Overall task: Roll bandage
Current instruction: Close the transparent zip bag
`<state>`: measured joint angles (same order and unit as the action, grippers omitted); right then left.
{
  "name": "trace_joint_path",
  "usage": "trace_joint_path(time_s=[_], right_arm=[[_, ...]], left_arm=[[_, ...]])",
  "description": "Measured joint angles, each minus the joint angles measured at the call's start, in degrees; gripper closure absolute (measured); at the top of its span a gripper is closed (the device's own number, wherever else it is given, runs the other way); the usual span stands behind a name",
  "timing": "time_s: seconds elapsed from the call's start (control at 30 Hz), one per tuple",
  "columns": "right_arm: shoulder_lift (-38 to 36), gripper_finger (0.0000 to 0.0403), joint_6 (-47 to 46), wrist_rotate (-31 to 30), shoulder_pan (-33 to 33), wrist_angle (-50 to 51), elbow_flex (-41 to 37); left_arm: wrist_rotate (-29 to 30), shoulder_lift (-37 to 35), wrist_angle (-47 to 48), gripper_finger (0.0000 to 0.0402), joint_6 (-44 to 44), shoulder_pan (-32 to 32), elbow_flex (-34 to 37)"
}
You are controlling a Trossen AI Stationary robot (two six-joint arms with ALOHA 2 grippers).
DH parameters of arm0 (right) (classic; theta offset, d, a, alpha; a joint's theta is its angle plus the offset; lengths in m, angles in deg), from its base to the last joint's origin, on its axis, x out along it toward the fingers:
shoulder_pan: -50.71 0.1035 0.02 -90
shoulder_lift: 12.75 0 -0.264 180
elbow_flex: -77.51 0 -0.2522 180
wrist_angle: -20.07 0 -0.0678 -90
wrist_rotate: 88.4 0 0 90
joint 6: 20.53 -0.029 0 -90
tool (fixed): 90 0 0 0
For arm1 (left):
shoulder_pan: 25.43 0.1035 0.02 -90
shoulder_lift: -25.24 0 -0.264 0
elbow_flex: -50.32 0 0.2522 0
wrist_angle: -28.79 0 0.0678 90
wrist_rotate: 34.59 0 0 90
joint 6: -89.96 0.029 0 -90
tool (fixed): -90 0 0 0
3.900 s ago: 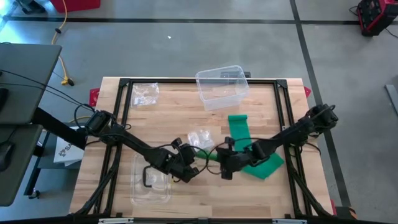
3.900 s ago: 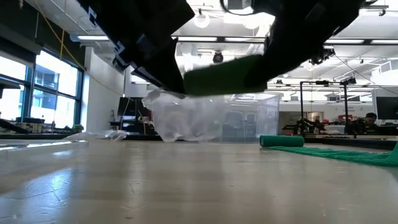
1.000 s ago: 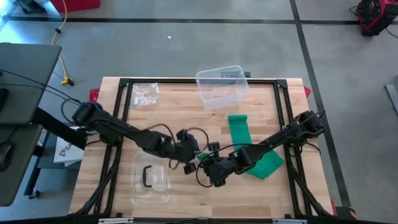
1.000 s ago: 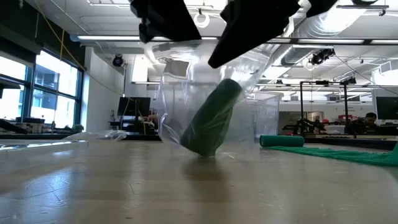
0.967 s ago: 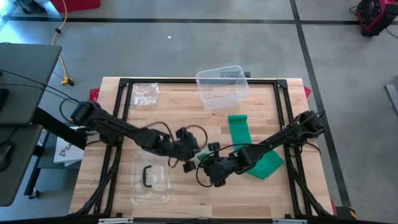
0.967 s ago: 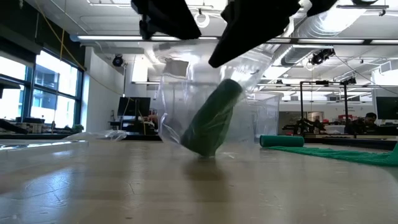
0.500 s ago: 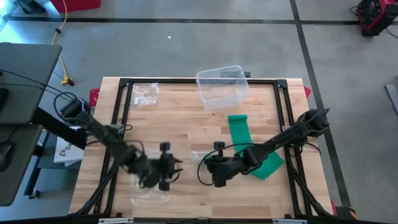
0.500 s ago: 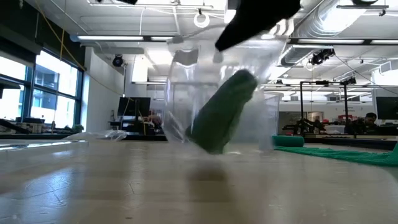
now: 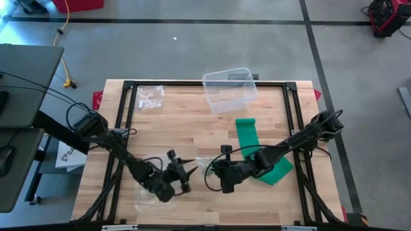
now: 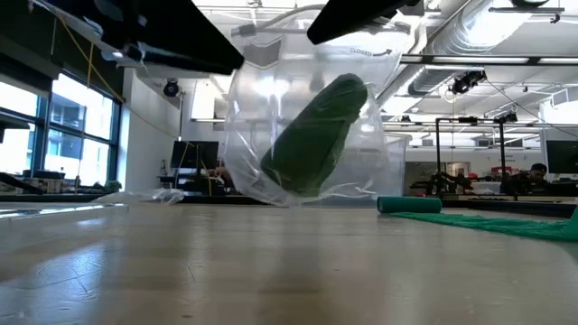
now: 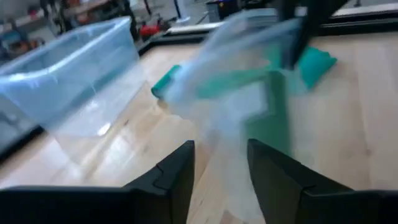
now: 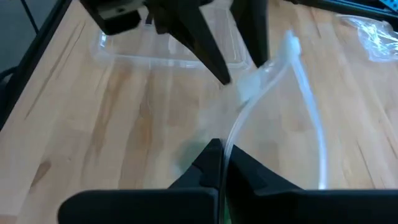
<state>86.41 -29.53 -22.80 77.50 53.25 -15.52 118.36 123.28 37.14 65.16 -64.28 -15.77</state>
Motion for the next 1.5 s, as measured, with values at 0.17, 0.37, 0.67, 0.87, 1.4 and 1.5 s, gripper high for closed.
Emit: trace_joint_path(time_s=[0.17,0.37,0.67,0.87,1.4,1.5], right_arm=[[0.0,0.0403,0.0,0.6,0.0,0.0,0.0],[0.0,0.0403,0.0,0.9,0.0,0.0,0.0],[0.1,0.0403,0.0,0.8,0.3,0.9,0.0],[0.1,0.0403,1.9,0.8,1.3,1.4,0.0],[0.2,0.0403,4.4,0.4,2.3,9.1,0.0],[0.0,0.0395,4.0,0.5,2.3,12.0,0.0]], left_arm=[[-2.9,-1.0,0.9,0.0225,1.4,2.5,0.0],[-11.6,-1.2,-8.3,0.0219,14.2,3.6,0.0],[-12.6,-1.2,-9.9,0.0263,16.0,2.7,0.0],[-8.7,-1.5,-9.9,0.0296,16.0,2.6,0.0],[-12.5,-2.6,-12.4,0.04,21.1,2.3,-0.8],[-12.3,-2.6,-11.8,0.0401,21.6,1.7,-1.7]])
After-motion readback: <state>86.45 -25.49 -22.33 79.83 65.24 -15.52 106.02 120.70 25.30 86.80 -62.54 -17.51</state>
